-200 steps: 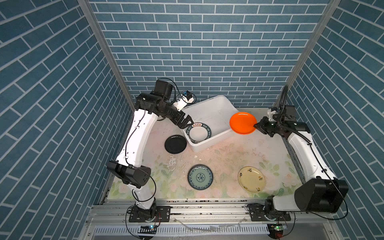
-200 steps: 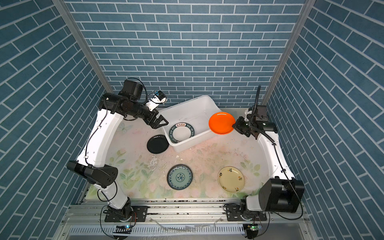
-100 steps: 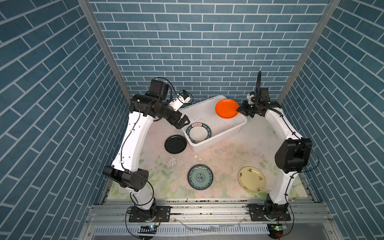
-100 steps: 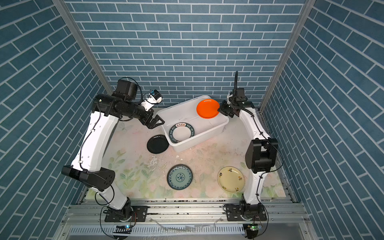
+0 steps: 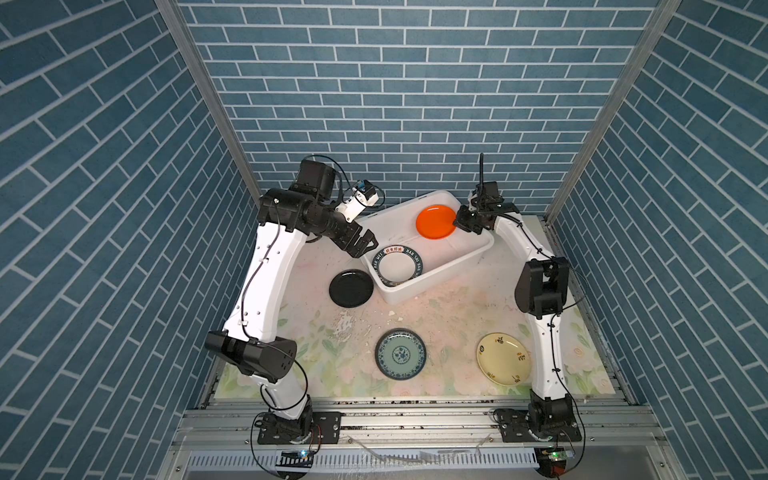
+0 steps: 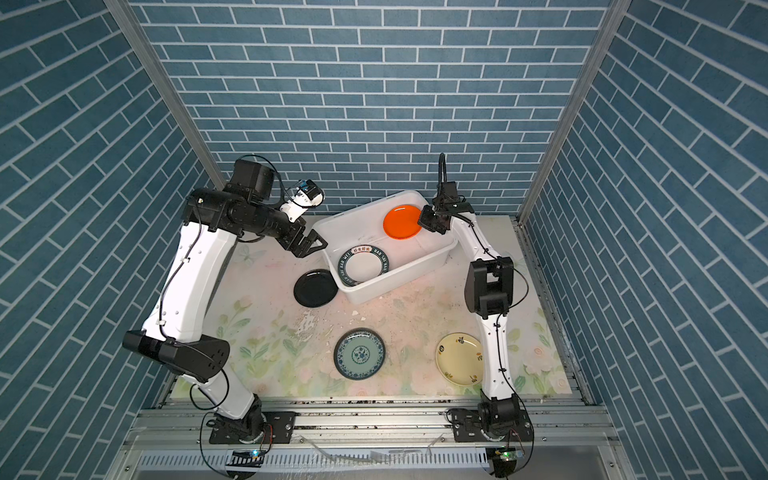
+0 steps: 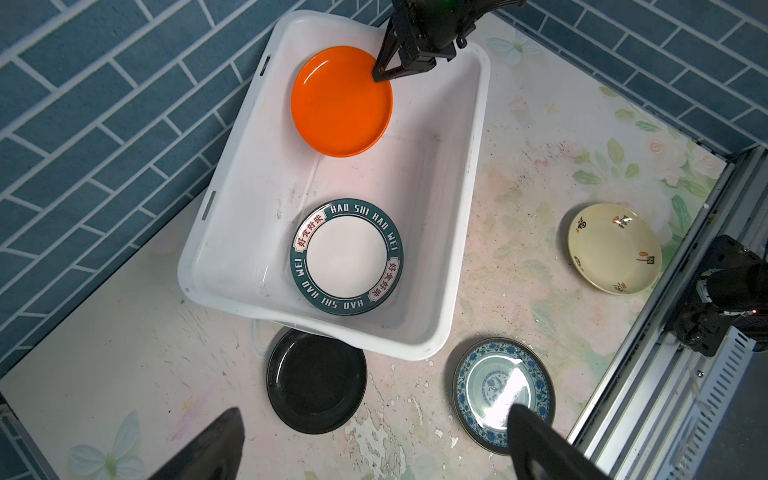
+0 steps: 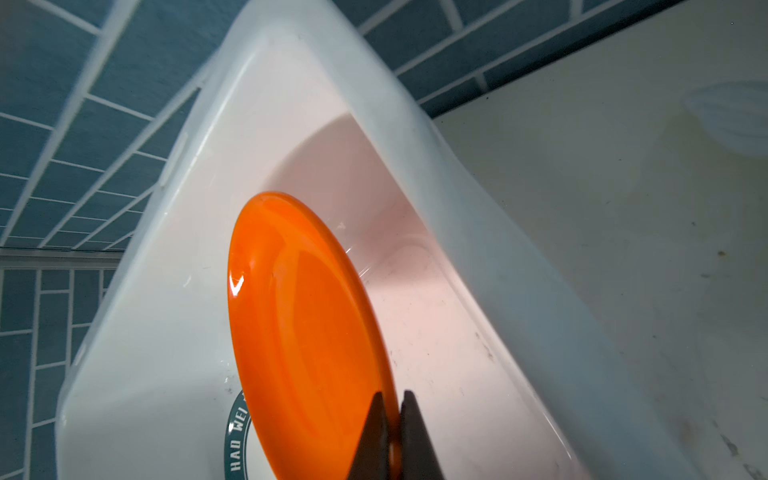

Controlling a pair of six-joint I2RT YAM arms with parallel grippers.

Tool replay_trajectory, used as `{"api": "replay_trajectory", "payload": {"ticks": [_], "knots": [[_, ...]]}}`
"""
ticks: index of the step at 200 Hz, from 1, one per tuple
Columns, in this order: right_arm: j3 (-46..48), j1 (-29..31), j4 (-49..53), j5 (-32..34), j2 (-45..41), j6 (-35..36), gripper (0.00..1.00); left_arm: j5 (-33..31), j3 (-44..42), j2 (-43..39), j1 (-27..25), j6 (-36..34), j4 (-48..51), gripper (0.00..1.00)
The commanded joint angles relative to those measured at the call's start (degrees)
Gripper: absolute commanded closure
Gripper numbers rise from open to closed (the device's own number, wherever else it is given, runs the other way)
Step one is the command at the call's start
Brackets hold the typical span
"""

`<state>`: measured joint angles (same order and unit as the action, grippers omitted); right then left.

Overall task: Place the plates into the plastic bin on the countertop
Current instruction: 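Lower the orange plate into the bin's far end with the right gripper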

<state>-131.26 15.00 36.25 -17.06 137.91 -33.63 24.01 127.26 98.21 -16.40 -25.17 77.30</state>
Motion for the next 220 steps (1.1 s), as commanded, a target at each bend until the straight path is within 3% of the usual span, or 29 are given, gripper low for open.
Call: {"api": "replay_trajectory", "payload": {"ticks": [1, 118, 220], "knots": [[-2.29, 0.72, 0.84, 3.1, 0.96, -0.2, 1.0, -0.02, 1.24, 0.66, 0.32, -0.41, 0.31, 0.0], [-7.58, 2.31, 4.44, 8.61, 7.41, -2.41, 1.0, 1.99, 0.87, 0.85, 1.3, -0.15, 0.48, 0.0], [-7.69, 5.02, 5.32, 13.37, 7.85, -2.4, 1.0, 2.97, -0.04, 0.37, 1.73, 0.02, 0.47, 0.0]]}}
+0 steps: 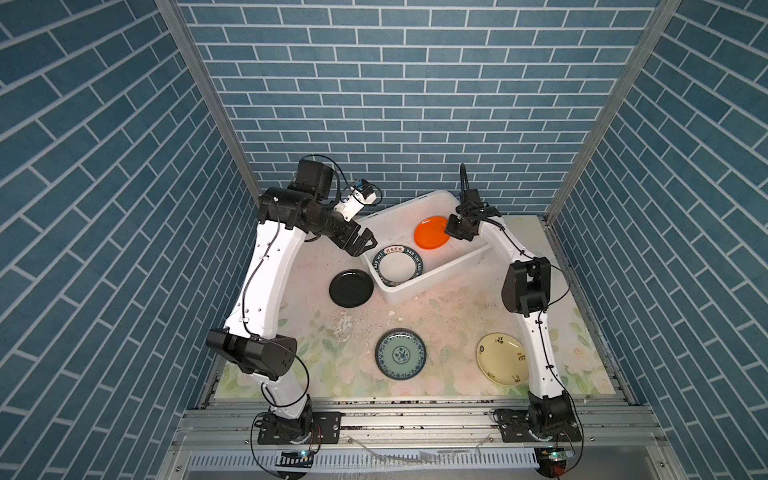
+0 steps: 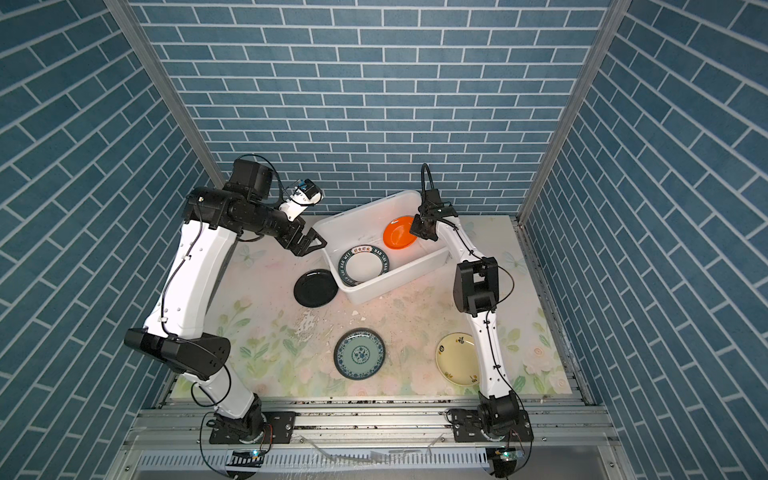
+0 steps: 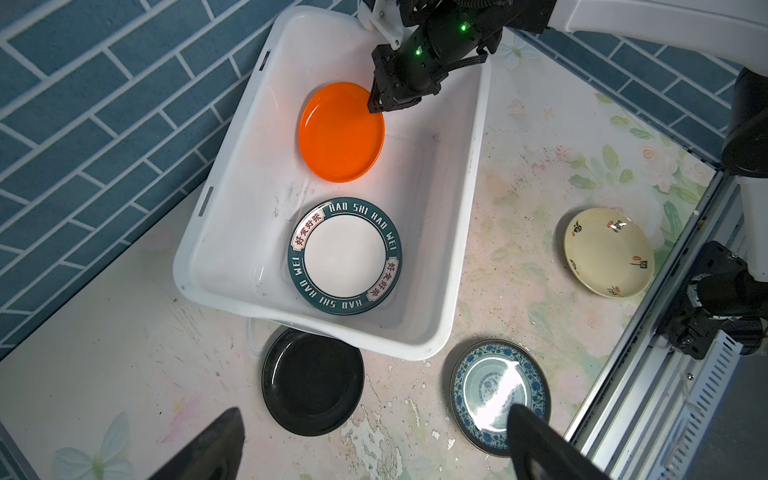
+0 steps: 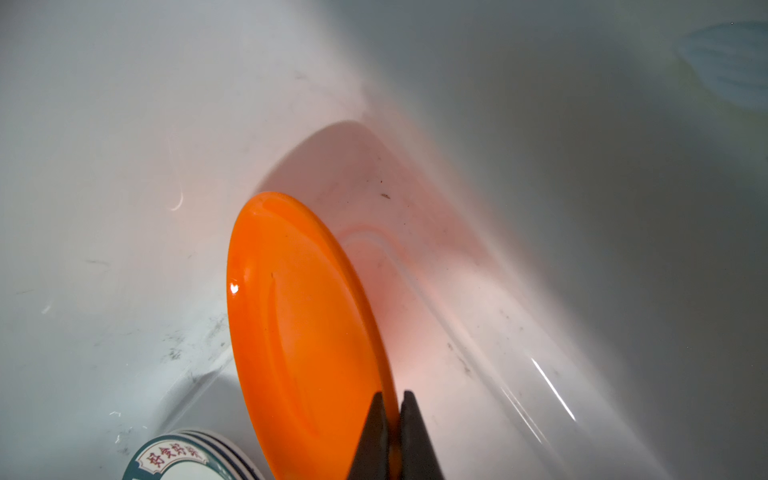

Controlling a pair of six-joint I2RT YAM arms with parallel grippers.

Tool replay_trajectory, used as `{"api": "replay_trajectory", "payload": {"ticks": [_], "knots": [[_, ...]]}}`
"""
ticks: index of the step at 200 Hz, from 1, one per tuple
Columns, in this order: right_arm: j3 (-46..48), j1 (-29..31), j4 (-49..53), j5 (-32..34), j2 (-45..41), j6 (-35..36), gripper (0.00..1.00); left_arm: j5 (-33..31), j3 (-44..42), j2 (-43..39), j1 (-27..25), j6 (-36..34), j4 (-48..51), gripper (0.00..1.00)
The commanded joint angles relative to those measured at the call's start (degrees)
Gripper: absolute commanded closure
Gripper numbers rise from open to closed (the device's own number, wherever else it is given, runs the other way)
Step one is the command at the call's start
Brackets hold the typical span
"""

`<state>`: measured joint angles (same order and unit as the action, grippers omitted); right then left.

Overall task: Place the plates into the plastic bin on the countertop
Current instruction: 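Lower the orange plate into the bin's far end with the right gripper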

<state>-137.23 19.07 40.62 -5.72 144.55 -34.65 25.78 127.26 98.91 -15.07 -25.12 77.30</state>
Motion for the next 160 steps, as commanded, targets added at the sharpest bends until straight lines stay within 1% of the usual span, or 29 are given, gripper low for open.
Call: {"api": "replay_trajectory", "payload": {"ticks": [1, 40, 115, 160], "knots": [[-1.72, 0.96, 0.91, 2.07, 1.19, -1.38, 1.0, 1.15, -0.06, -0.36, 0.39, -0.02, 0.48, 0.0], [-1.91, 1.5, 1.39, 3.49, 1.98, -2.68, 1.0, 1.39, -0.42, -0.57, 0.61, 0.07, 0.48, 0.0], [-1.28, 1.5, 1.74, 4.13, 2.58, -4.45, 0.99, 1.63, -0.57, -0.75, 0.83, 0.16, 0.46, 0.0], [1.17, 1.43, 0.1, 7.74, 0.86, -6.84, 0.98, 1.8, -0.76, -0.92, 1.1, 0.14, 0.48, 0.0]]}}
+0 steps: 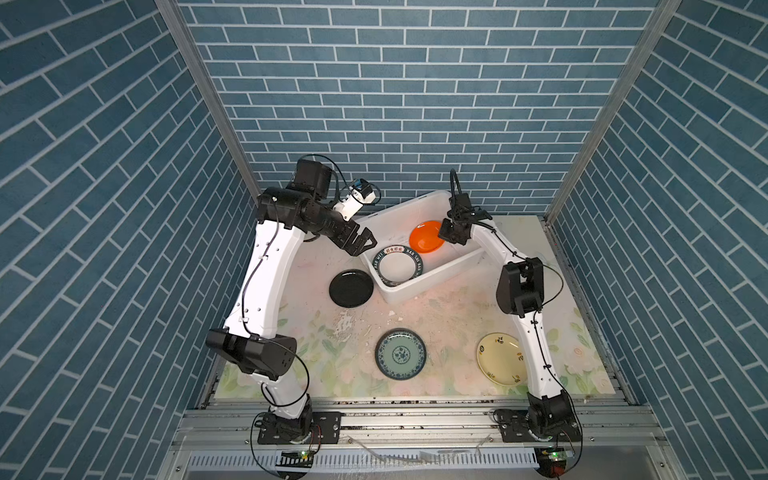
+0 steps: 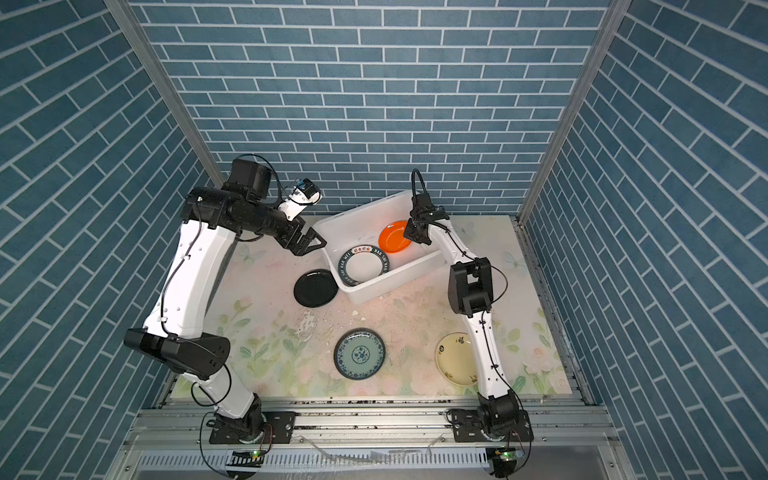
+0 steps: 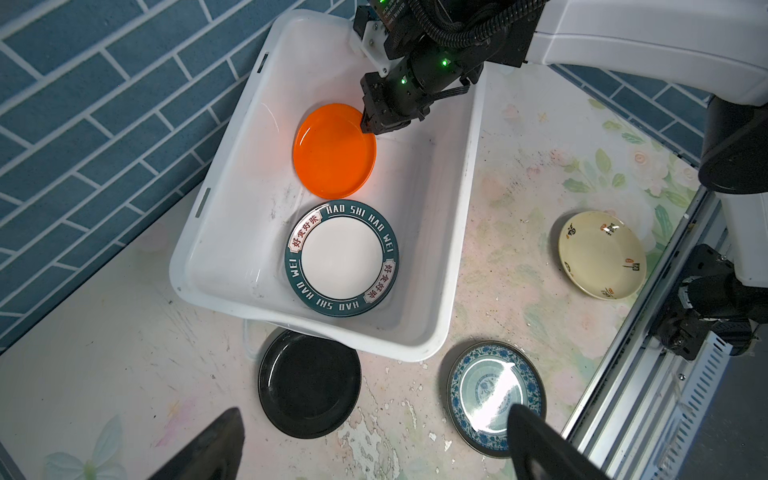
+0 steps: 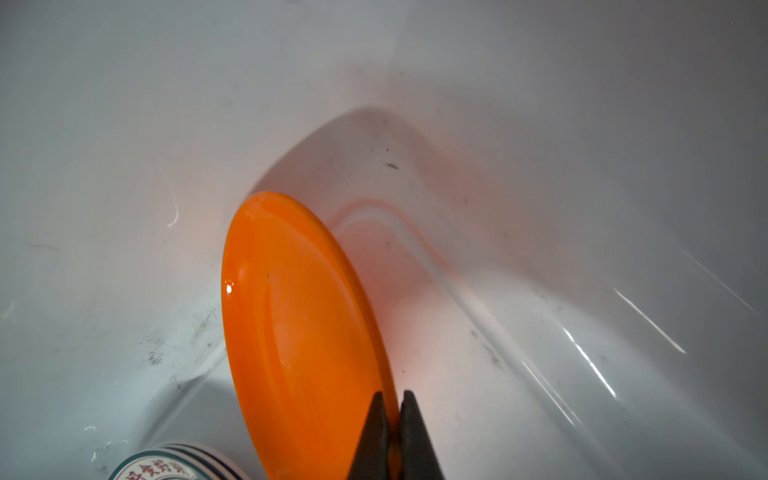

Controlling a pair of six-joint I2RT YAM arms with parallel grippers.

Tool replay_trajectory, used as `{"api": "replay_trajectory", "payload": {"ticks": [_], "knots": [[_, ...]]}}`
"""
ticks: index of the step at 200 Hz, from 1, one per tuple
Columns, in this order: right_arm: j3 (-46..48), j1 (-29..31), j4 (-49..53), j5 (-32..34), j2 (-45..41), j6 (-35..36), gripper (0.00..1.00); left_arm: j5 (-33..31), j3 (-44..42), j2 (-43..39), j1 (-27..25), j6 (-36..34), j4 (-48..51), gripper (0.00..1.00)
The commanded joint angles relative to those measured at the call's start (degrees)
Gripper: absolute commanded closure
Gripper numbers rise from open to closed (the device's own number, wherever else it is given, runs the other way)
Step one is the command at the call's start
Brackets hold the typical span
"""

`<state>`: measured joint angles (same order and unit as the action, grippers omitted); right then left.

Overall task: Place the plates into the plastic bin on the countertop
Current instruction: 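Lower the orange plate into the bin's far end with the right gripper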

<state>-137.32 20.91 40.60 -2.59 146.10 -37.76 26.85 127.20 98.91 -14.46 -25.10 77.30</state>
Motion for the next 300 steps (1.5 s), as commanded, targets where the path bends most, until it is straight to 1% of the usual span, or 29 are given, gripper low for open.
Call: {"api": "replay_trajectory", "payload": {"ticks": [1, 55, 127, 209, 225, 300], "knots": [[1.3, -0.42, 0.11, 4.7, -0.76, -3.82, 0.97, 0.69, -0.71, -0.87, 0.48, 0.13, 0.49, 0.0], [5.13, -0.33, -2.01, 7.71, -3.17, -5.99, 0.95, 0.77, -1.05, -0.96, 0.66, 0.13, 0.48, 0.01], [8.81, -0.51, -4.73, 9.81, -5.22, -8.8, 0.94, 0.86, -0.9, -0.87, 0.75, 0.15, 0.48, 0.0], [14.61, -1.29, -10.78, 9.7, -8.14, -13.37, 0.91, 0.87, -0.9, -0.91, 0.84, 0.11, 0.47, 0.0], [16.09, -1.51, -13.18, 8.9, -8.8, -14.0, 0.9, 0.79, -0.94, -0.95, 0.84, 0.17, 0.44, 0.0], [17.32, -1.66, -13.77, 7.27, -8.58, -16.0, 0.86, 0.83, -1.2, -1.22, 0.84, 0.14, 0.44, 0.01]]}}
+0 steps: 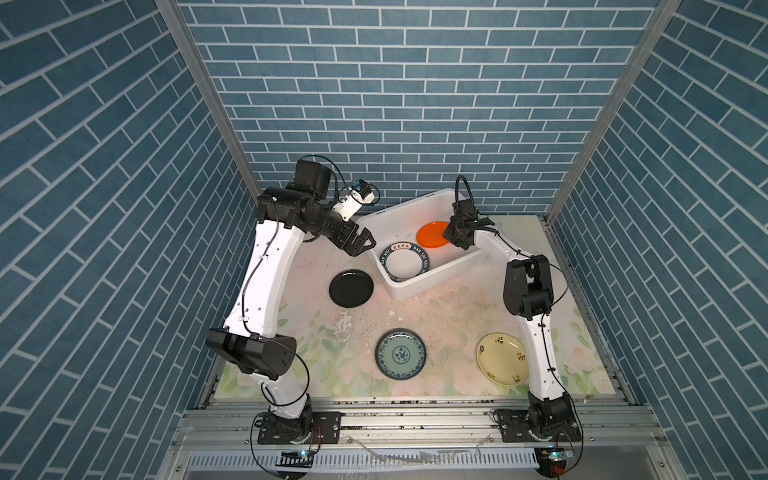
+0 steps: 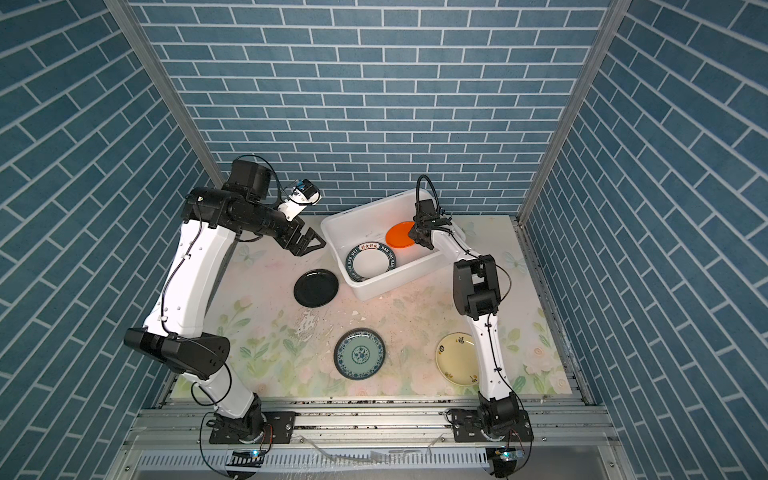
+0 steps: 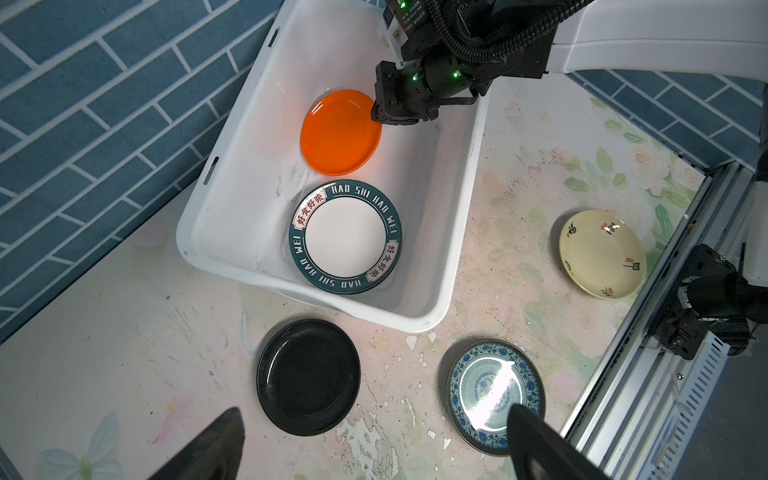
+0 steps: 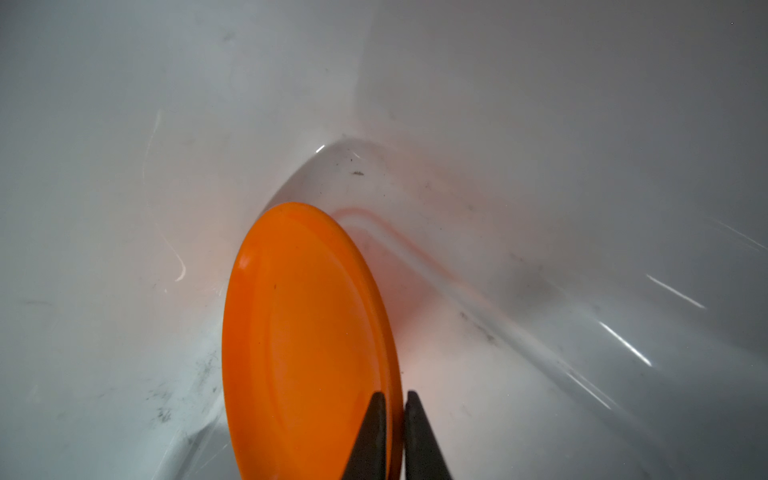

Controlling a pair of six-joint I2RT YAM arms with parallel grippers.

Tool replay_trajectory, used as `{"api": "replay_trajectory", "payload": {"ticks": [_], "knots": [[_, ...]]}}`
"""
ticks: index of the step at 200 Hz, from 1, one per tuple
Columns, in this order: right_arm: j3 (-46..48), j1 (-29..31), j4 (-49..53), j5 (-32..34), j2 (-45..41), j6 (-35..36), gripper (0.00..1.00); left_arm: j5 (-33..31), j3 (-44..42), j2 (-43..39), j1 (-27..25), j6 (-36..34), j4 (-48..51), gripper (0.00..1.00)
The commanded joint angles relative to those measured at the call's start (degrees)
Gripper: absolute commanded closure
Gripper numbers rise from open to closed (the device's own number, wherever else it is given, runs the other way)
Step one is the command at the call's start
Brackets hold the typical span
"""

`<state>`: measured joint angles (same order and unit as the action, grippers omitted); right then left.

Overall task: Place the plates into the plastic bin on the countertop
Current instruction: 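Lower the orange plate into the bin's far end with the right gripper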

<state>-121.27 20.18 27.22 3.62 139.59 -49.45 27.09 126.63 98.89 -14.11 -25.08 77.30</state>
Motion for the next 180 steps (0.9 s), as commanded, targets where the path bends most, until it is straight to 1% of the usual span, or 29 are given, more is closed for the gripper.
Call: {"api": "replay_trajectory", "payload": {"ticks": [1, 25, 78, 180], "knots": [[1.29, -0.94, -0.4, 1.1, -2.1, -4.32, 0.86, 0.59, -0.66, -1.18, 0.49, 0.12, 0.46, 0.0], [1.47, -0.97, -0.22, 0.87, -1.95, -4.74, 0.84, 0.63, -0.82, -1.3, 0.49, 0.11, 0.48, 0.0], [1.7, -0.98, 0.44, 0.43, -1.59, -5.34, 0.83, 0.71, -1.0, -1.29, 0.49, 0.12, 0.49, 0.0], [1.83, -0.94, 1.52, 1.56, -2.31, -5.73, 0.78, 0.96, -1.11, -1.42, 0.49, 0.08, 0.57, 0.0]]}}
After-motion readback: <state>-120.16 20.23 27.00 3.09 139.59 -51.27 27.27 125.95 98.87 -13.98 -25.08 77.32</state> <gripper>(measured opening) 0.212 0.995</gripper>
